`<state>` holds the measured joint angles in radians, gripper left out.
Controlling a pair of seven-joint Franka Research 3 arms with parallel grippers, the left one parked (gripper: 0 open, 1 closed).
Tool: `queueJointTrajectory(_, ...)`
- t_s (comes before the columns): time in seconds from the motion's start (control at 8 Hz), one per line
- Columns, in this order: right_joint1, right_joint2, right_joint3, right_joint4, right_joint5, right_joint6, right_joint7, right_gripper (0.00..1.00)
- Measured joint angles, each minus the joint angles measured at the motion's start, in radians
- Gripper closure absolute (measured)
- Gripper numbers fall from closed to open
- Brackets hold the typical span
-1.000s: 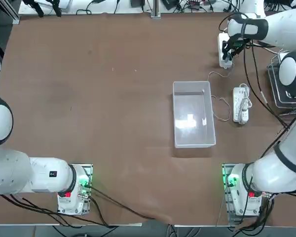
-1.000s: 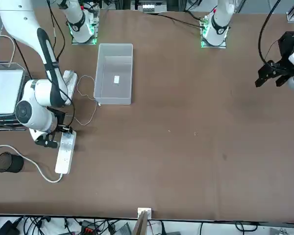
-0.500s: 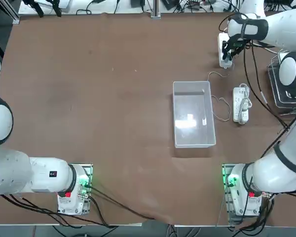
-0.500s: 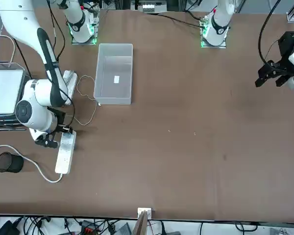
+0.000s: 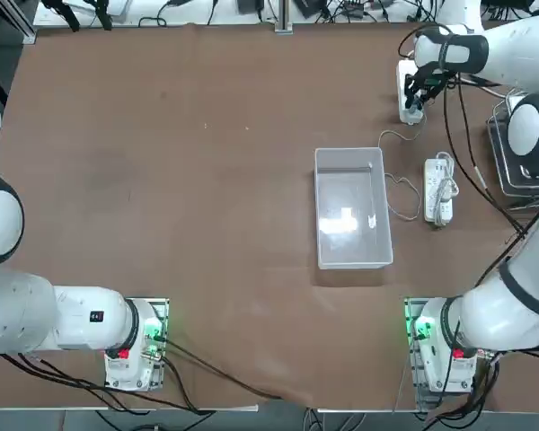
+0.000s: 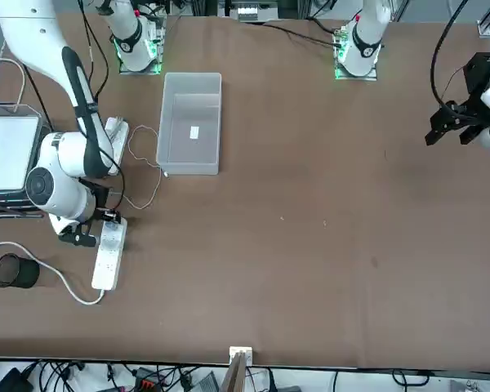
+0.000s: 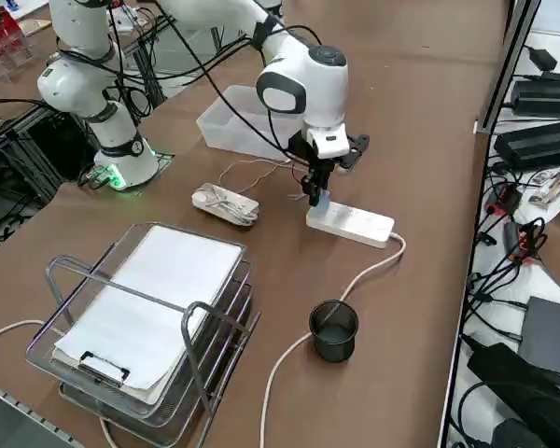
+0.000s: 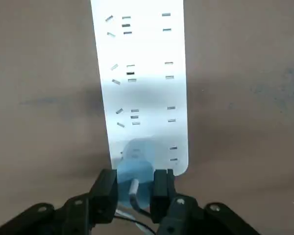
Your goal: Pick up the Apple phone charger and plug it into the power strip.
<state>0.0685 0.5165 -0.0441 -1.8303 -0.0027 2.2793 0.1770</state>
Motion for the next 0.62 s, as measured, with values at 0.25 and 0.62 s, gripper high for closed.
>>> queueJointTrajectory(0.25, -0.001, 0.019, 0.000, 0.003, 0.000, 0.012, -0.003, 0.63)
queueJointTrajectory(0.62, -0.001, 0.019, 0.000, 0.004, 0.000, 0.010, -0.006, 0.63)
